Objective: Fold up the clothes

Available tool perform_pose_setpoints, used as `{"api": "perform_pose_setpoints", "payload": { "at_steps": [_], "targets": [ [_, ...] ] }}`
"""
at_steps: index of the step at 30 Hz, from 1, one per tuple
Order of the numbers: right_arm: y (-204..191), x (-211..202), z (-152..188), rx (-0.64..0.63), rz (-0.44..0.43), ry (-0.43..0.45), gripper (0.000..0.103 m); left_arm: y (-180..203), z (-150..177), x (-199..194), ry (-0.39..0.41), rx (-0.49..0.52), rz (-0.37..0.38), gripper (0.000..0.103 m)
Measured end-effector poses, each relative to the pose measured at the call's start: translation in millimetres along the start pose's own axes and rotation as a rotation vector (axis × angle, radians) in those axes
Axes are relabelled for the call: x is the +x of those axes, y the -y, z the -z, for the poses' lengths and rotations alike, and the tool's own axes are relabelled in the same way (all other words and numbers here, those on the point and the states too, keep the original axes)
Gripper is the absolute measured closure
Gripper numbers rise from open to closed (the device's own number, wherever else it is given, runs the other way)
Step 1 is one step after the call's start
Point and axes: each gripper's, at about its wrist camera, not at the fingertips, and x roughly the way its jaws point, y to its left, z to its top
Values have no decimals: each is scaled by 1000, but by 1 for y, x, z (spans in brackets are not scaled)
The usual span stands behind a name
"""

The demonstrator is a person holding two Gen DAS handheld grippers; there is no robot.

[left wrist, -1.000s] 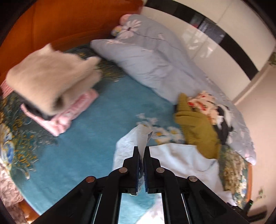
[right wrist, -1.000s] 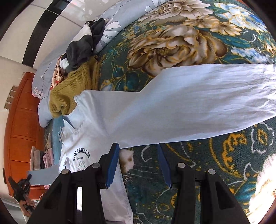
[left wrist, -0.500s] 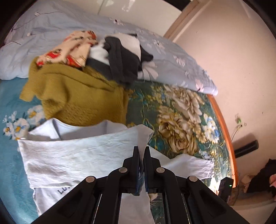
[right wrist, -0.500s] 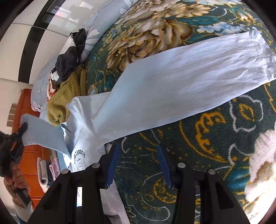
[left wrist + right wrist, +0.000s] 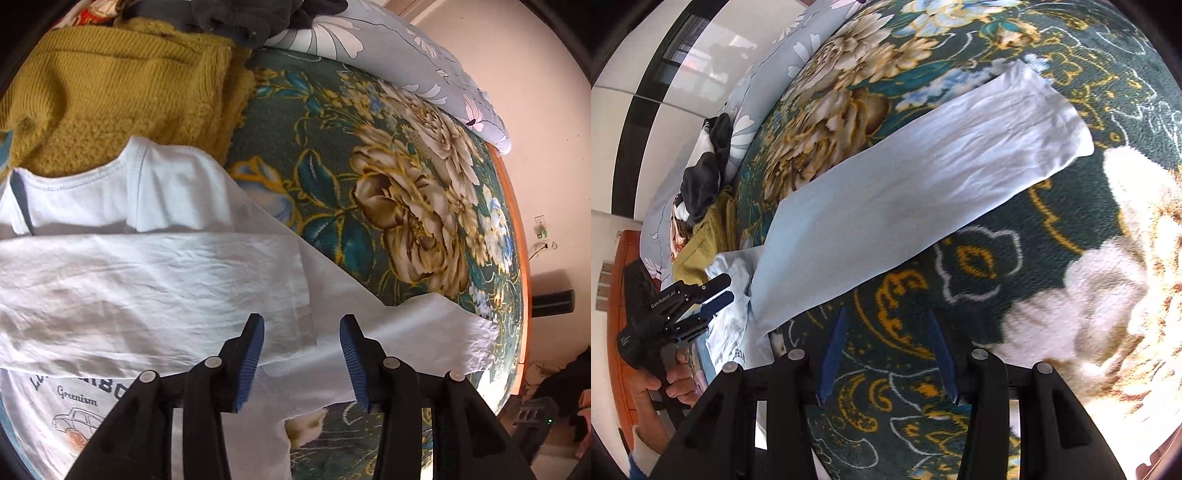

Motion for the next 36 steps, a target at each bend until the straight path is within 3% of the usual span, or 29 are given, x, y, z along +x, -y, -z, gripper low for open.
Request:
{"api": "perform_pose_setpoints", "payload": {
  "at_steps": [5,8,11,15,18,20,21,22,26,30,33,36],
  "targets": [
    [35,-24,-17,113,-3,108,56,-38,8,-43,91,5,2,55],
    [66,-35,-29,219,-5,172,56,-98,18,-76,168,-41,-130,53],
    [89,-38,-42,312,-53,225,56,-168,30,-94,163,-163,-188,53],
    [112,-35,-54,445,-168,275,56,-243,55,-107,184,-371,-151,53],
    [124,-32,-55,540,-235,293,57,-273,70,-109,194,-464,-125,53],
    [122,-33,-57,531,-210,293,71,-285,77,-107,190,-496,-106,53],
    [121,-34,-59,521,-179,290,87,-288,79,-104,182,-499,-112,53],
    [120,-35,-61,514,-150,288,96,-290,81,-102,170,-501,-125,53],
    [120,-49,-68,525,-56,333,100,-300,88,-99,164,-517,-119,53],
    [104,-56,-71,456,-32,327,101,-306,96,-109,188,-529,-90,53],
    [59,-74,-74,324,-57,378,101,-309,101,-127,234,-520,-84,53],
    [-17,-93,-75,131,-161,424,101,-314,108,-148,290,-535,-46,53]
  ]
}}
